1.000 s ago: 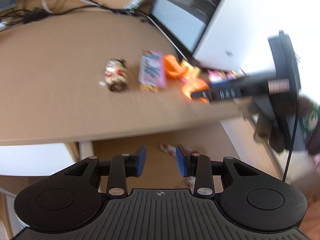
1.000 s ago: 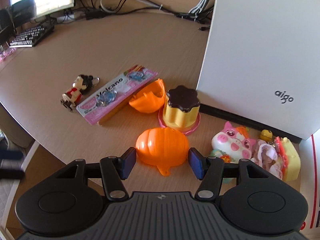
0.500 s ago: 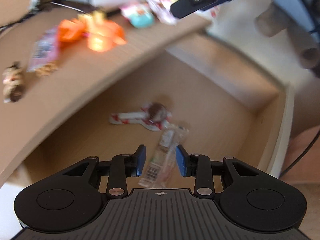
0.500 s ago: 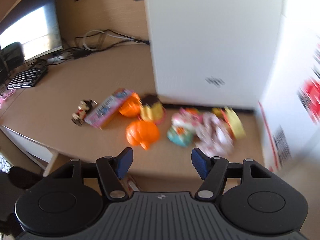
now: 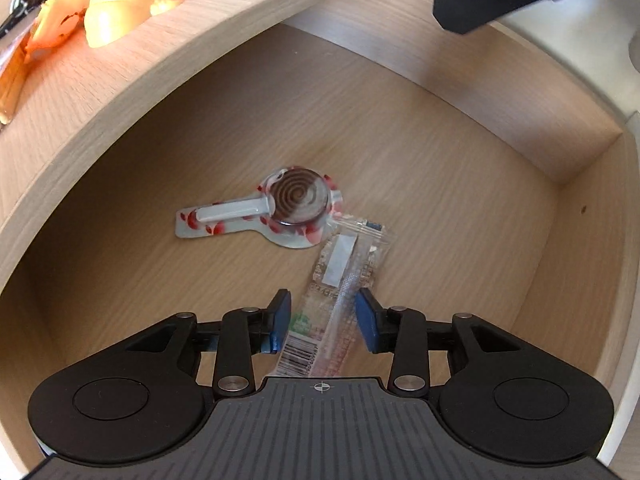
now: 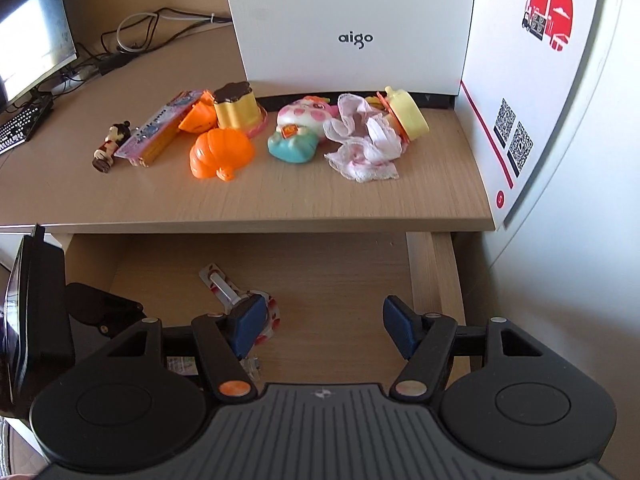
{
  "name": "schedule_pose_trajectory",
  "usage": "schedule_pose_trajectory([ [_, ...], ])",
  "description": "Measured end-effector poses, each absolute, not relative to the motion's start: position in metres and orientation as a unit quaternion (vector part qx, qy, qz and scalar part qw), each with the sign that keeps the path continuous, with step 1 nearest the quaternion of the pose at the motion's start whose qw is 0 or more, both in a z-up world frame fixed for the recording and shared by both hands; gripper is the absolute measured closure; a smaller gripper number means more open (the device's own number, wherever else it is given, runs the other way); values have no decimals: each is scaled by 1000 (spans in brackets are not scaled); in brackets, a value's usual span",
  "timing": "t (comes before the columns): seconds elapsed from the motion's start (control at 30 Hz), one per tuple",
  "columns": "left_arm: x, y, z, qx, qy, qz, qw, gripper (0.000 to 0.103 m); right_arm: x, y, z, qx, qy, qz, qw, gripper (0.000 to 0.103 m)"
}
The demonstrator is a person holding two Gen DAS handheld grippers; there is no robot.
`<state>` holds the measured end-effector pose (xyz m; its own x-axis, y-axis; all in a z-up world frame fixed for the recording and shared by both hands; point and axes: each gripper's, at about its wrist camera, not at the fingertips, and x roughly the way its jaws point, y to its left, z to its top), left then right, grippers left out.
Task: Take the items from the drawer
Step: 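Move both grippers back into the drawer toward the candy packet and lollipop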
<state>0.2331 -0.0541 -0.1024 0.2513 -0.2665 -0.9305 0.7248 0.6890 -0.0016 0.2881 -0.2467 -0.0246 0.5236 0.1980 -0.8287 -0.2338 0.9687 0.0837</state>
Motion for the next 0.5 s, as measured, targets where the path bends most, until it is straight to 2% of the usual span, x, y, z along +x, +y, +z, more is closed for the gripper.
schedule_pose_trajectory([
  [0.07, 233, -55, -103, 220, 520, -328, 757, 61, 288, -246, -28, -18, 477, 123, 870, 38],
  [0.17, 230, -56, -105, 226, 523, -334, 751, 54, 288, -249, -33, -15, 483, 120, 867, 38],
  [0.5, 235, -56, -106, 223, 522, -336, 752, 52, 290, -250, -40, -19, 493, 111, 863, 38],
])
